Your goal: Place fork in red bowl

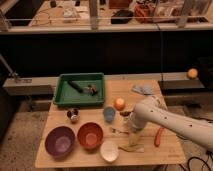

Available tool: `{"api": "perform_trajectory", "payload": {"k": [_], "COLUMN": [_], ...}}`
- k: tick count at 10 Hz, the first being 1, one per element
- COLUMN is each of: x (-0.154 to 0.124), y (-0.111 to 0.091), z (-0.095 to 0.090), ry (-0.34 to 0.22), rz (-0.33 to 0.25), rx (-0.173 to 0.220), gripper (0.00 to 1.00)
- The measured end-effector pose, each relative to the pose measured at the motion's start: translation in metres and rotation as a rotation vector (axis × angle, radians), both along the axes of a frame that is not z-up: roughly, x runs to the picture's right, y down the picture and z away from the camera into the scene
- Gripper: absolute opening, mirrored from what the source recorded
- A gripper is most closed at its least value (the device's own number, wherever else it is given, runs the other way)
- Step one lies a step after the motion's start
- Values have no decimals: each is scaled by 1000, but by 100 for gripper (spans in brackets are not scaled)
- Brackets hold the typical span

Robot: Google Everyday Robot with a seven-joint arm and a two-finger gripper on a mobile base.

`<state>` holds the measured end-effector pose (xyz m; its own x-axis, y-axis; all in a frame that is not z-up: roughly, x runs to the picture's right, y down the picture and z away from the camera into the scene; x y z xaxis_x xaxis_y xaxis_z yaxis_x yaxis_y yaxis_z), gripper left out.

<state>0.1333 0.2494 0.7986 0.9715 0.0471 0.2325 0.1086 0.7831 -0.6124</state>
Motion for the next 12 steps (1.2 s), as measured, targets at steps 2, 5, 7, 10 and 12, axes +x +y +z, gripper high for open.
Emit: {"api": "perform_trajectory", "payload": {"k": [2, 5, 7, 10, 12], "x": [-15, -36, -32, -22, -19], "y": [-6, -10, -2, 0, -16], "z": [-17, -44, -54, -37, -14], "ry": [13, 44, 49, 50, 53], "rz": [-8, -10, 0, 25, 31], "rx": [1, -13, -11, -3, 3], "gripper": [80, 80, 78, 49, 34]}}
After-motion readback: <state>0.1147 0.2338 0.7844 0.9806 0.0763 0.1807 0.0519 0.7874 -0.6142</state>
